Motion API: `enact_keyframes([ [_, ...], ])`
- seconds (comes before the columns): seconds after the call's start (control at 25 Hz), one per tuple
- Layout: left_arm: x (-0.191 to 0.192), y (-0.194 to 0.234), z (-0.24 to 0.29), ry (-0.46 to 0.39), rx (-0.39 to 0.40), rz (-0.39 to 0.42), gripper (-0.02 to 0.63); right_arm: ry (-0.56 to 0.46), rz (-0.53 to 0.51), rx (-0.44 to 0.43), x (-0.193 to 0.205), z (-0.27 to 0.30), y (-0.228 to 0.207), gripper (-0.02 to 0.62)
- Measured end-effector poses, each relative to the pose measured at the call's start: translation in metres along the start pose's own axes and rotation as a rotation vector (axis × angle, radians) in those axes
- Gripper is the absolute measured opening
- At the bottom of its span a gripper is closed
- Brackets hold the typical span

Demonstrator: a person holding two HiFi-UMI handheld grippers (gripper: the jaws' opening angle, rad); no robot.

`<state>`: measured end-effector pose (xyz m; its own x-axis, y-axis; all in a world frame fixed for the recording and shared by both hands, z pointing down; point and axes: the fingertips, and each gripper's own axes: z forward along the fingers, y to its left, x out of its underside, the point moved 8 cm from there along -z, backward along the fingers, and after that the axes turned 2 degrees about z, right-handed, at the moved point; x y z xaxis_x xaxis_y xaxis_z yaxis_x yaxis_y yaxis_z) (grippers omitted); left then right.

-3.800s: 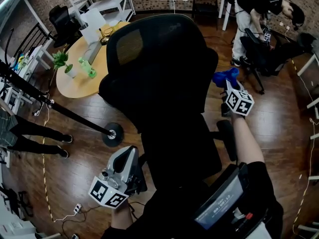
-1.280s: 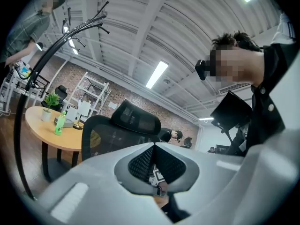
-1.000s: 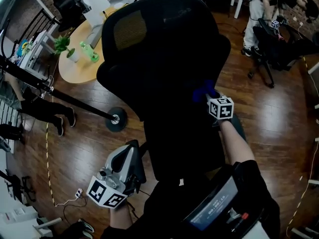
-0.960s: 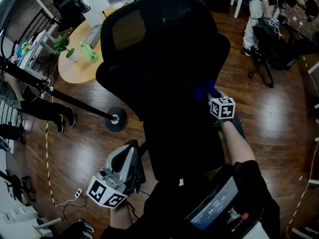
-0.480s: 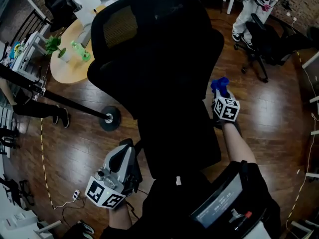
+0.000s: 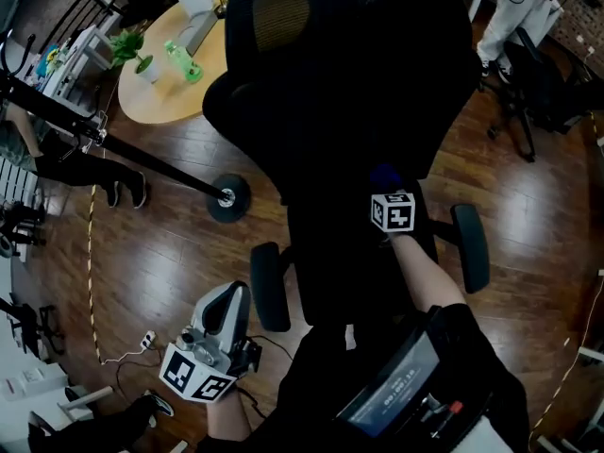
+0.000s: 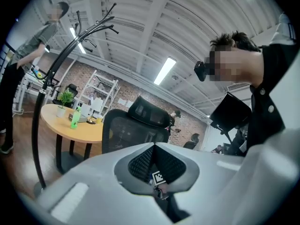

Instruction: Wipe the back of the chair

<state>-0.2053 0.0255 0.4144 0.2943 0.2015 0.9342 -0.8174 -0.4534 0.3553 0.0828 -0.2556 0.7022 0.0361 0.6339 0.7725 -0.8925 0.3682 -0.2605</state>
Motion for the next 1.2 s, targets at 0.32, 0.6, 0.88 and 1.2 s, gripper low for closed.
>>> enact_keyframes([
  [0.32,0.003,0.021,-0.035,-0.013,-0.073,-0.01,0.003,0.064,-0.051,-0.141,0.022,0.041,0.089,0.052],
  [0.6,0.004,0.032,-0.045,-0.023,-0.087,-0.021,0.003,0.116,-0.136,-0.258,0.033,0.057,0.141,0.052],
  [0.88,0.008,0.029,-0.033,-0.013,-0.074,-0.025,0.003,0.129,-0.321,-0.659,0.036,0.048,0.221,0.052],
  [1.2,0.013,0.017,-0.026,-0.001,-0.093,-0.015,0.003,0.198,-0.217,-0.354,0.048,0.066,0.124,0.052],
])
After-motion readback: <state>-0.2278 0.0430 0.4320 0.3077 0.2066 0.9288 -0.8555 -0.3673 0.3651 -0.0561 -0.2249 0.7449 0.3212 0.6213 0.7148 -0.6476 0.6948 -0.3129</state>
